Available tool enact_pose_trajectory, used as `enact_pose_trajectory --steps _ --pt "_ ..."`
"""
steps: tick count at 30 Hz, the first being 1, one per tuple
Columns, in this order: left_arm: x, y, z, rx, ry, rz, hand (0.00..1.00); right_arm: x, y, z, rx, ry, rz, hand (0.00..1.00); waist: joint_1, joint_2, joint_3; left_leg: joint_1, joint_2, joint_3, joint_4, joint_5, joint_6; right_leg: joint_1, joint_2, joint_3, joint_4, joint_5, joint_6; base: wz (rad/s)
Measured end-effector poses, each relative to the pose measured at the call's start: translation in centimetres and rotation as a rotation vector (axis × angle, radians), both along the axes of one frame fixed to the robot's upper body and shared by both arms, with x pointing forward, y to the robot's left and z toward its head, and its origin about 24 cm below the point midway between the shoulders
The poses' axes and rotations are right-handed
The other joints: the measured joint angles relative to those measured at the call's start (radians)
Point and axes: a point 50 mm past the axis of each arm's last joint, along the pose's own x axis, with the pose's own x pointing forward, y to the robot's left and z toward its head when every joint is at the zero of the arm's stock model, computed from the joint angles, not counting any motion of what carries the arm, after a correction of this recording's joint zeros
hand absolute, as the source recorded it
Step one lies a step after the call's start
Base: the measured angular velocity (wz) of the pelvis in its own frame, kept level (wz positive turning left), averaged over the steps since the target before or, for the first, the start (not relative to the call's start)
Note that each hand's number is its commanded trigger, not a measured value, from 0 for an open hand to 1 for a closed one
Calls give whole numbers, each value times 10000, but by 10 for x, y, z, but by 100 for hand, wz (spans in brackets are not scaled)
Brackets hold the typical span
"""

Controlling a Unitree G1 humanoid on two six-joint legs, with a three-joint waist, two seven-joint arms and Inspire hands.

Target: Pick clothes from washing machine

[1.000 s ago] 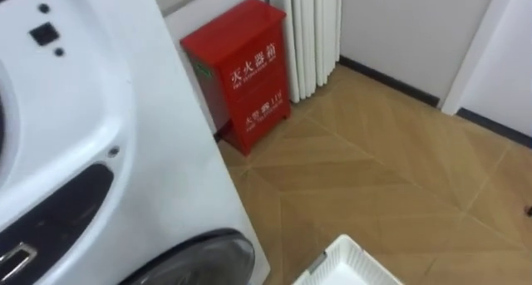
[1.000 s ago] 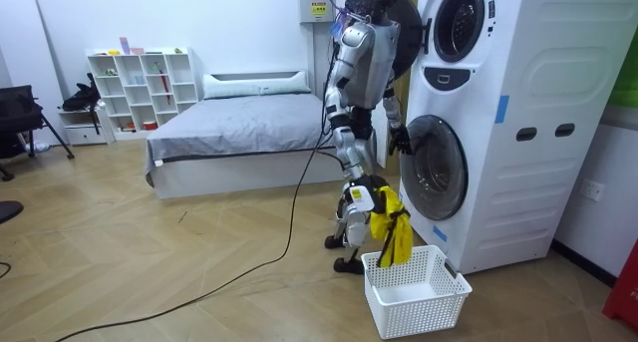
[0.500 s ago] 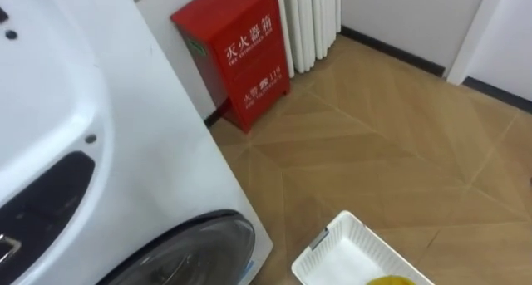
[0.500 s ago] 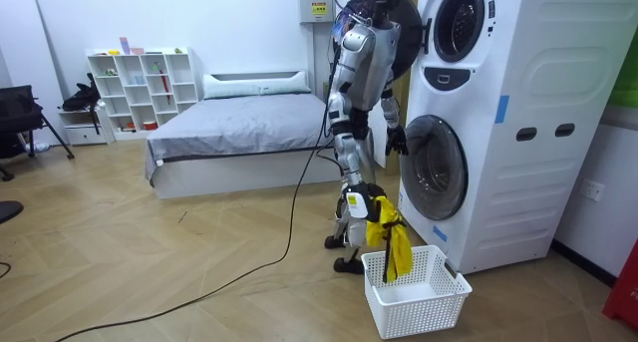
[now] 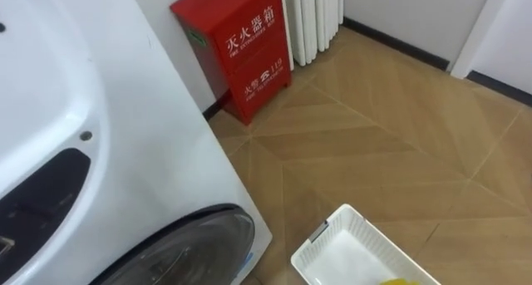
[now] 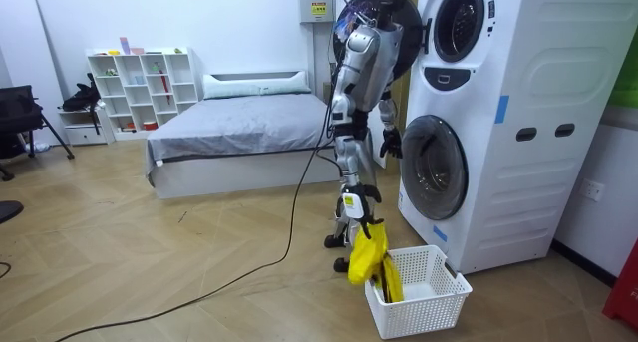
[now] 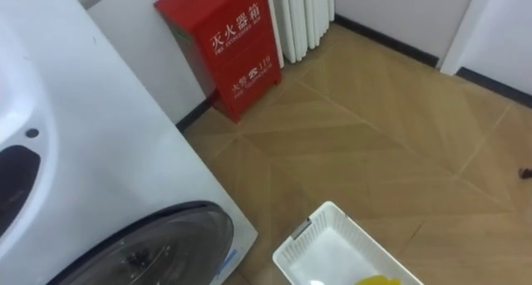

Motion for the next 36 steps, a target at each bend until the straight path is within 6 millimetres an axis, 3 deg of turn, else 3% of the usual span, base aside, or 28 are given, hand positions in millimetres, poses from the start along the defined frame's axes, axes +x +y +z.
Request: enact_pose_trajectory --steps 21,30,36 --pt "-7 1 -2 -127 279 49 0 -18 5 -9 676 292 -410 0 73 -277 -54 83 -29 -764 20 111 100 498 -292 -829 -360 -9 -2 13" --pt "-9 10 0 70 285 267 0 -36 4 -14 757 695 -573 0 272 -739 -64 369 4 -1022 -48 144 61 1020 -305 -1099 -653 -3 -33 9" --pt "-26 12 -2 29 431 592 0 -73 11 -26 967 1909 -794 0 315 -1051 -189 1184 66 -1187 -190 153 57 2203 -335 -1468 -1339 2 -43 19"
